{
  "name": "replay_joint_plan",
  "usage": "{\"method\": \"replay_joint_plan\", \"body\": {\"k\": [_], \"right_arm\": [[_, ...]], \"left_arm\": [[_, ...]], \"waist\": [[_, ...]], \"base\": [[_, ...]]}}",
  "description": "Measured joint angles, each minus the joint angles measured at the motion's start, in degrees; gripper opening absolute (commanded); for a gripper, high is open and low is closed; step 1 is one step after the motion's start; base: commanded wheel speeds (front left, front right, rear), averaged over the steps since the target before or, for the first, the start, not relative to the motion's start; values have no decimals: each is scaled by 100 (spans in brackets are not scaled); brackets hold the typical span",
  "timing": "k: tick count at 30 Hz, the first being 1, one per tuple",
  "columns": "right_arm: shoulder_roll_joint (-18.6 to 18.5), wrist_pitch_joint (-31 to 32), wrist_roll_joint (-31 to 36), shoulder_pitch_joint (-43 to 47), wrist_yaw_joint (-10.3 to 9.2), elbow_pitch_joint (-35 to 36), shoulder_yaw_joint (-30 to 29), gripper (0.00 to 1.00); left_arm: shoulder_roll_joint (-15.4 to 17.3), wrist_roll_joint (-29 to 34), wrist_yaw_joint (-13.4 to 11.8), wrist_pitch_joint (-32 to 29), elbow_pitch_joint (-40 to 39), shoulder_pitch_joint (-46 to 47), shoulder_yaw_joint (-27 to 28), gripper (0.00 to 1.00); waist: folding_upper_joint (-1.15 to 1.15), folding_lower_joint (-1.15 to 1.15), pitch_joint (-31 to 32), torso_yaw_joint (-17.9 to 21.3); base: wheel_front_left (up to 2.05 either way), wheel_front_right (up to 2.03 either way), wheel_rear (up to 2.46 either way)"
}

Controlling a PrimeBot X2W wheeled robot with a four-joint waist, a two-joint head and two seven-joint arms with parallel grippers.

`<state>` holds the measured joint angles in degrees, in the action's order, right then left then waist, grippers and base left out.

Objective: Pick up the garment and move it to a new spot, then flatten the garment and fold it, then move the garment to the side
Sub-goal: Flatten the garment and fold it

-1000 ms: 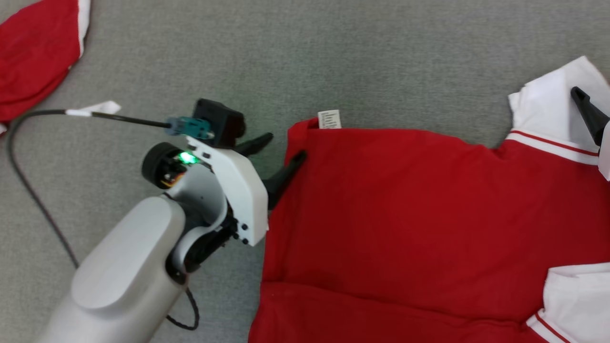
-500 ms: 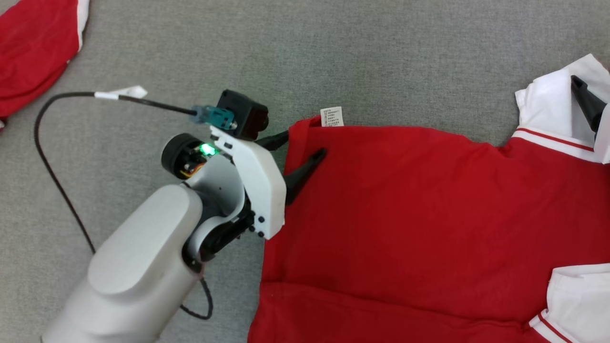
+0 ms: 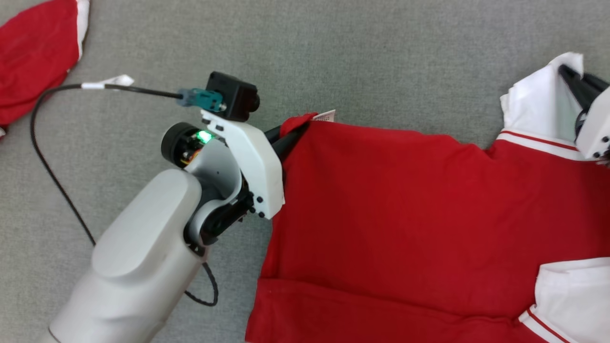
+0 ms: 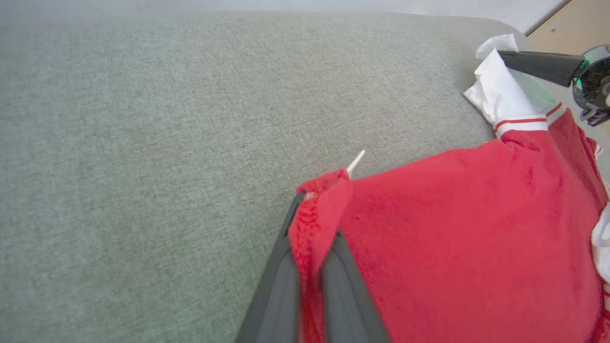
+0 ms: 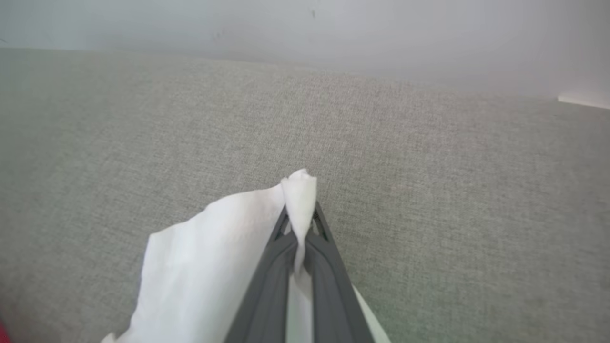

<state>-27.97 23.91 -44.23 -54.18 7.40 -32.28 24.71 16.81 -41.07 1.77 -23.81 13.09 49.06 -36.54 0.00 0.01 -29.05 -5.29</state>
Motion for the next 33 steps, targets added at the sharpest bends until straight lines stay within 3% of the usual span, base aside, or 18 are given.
{"method": "replay_joint_plan", "body": {"k": [7, 18, 26, 33], "right_arm": [[-369, -635, -506, 300, 7, 323, -109, 0], [-953, -1826, -1090, 2237, 8, 1764, -271, 0], [-804, -2385, -1166, 3913, 8, 2341, -449, 0], [-455, -2580, -988, 4427, 8, 2219, -434, 0]], "left_arm": [[102, -201, -126, 324, -230, -446, 243, 0], [247, -417, -400, 664, -683, -1561, 355, 0], [332, -705, -598, 966, -964, -2677, 428, 0], [407, -805, -777, 1134, -1113, -3216, 505, 0]], "waist": [[0, 0, 398, 99], [0, -1, 1177, 376], [0, -1, 1616, 677], [0, -1, 1819, 851]], "base": [[0, 0, 0], [0, 0, 0], [0, 0, 0], [0, 0, 0]]}}
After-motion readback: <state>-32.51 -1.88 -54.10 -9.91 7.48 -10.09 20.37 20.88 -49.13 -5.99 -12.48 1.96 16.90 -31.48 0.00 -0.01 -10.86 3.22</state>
